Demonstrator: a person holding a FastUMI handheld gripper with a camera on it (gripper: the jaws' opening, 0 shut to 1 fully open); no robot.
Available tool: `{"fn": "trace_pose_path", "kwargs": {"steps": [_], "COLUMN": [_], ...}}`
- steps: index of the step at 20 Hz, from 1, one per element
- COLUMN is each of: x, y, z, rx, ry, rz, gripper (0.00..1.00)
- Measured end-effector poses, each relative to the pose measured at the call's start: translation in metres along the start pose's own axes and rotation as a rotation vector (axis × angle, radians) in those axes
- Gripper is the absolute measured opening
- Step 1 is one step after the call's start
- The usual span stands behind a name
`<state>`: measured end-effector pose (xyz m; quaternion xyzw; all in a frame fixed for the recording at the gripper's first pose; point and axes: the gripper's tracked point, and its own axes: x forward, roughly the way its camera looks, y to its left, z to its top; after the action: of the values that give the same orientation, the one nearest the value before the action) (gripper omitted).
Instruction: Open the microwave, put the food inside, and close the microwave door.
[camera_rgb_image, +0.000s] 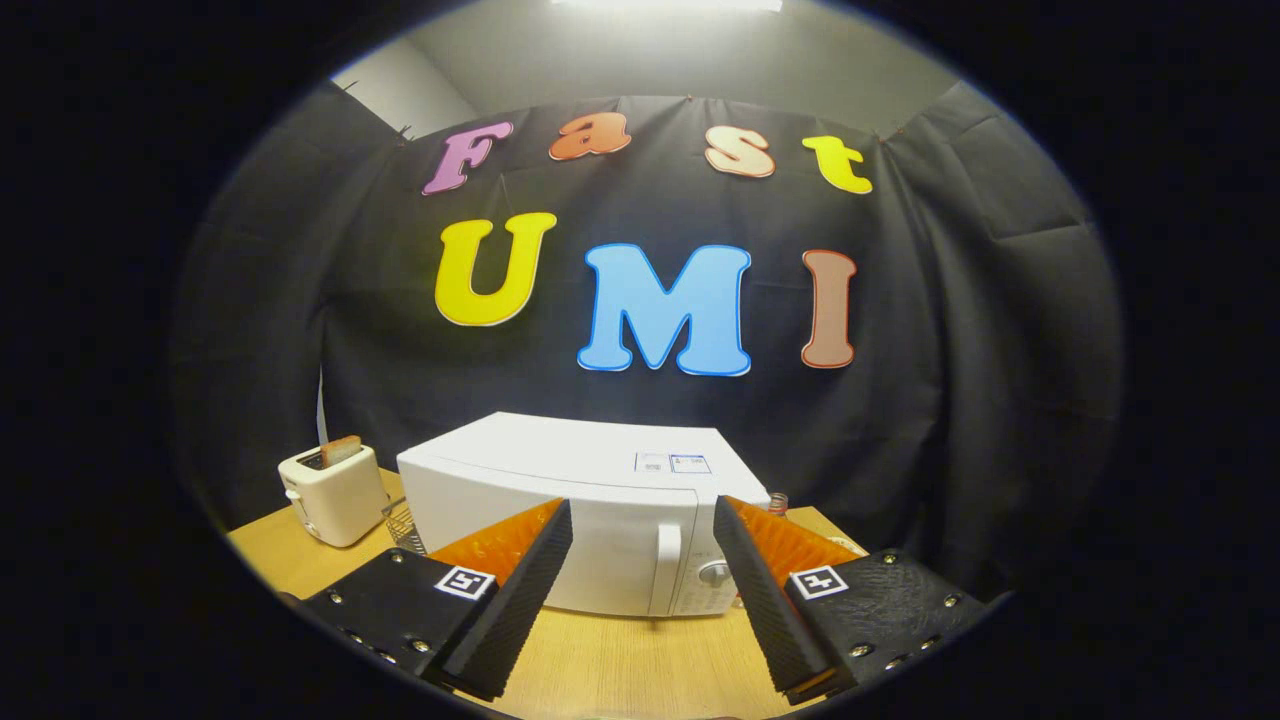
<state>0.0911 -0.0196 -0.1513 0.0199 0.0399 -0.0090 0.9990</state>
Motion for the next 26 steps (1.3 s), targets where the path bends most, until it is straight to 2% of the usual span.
{"fn": "trace_pose_path", "kwargs": {"steps": [5,12,19,22,24,26], "x": [0.048,0.097,0.125,0.129,0.128,0.129], "y": [-0.017,-0.02,-0.015,-0.008,-0.005,-0.011], "z": [-0.044,-0.096,-0.122,-0.125,-0.128,-0.132], "rx": [0.0,0.029,0.018,0.002,-0.024,-0.028], "ry": [0.026,0.088,0.1,0.086,0.081,0.084], "rz": [-0.046,-0.05,-0.061,-0.037,-0.029,-0.053], "gripper": [0.92,0.9,0.87,0.87,0.7,0.59]}}
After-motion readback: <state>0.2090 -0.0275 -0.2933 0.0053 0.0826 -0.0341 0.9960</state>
